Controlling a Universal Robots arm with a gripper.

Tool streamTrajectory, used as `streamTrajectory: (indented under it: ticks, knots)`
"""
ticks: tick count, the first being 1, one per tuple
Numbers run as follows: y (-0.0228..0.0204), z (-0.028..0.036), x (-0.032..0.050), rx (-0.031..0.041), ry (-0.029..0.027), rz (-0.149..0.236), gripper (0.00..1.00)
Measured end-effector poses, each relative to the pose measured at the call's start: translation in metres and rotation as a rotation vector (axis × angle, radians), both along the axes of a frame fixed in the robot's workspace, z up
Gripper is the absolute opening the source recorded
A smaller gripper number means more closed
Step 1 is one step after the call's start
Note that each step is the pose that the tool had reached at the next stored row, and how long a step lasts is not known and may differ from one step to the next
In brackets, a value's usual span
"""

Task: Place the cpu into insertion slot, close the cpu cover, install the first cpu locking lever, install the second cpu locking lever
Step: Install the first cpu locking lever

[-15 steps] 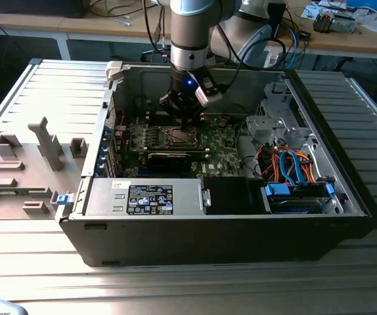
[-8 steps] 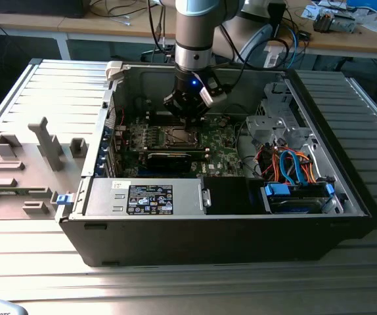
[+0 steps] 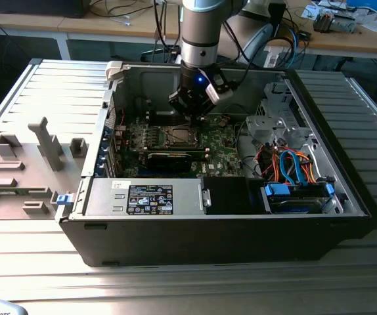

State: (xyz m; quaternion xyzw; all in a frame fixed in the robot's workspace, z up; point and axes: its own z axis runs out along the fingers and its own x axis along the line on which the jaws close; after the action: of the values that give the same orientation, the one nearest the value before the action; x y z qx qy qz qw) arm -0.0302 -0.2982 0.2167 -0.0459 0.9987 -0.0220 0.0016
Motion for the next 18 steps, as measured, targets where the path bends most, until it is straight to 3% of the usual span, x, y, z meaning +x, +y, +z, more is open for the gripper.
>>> streamTrajectory:
  ticks: [3,6,12,14,18]
  knots:
    - [-0.0001,0.0074,-0.0001,-0.0001,0.0003,0.0,0.11]
    - [-0.0001,0.0102,0.0,0.0008,0.0003,0.0,0.11]
    - [0.0,0.0381,0.0,0.0043,0.0003,0.0,0.11]
    - [-0.0001,0.042,-0.0008,0.0062,0.0002,0.0,0.11]
    - [-0.0001,0.0407,-0.0128,0.0305,0.0,0.004,0.11]
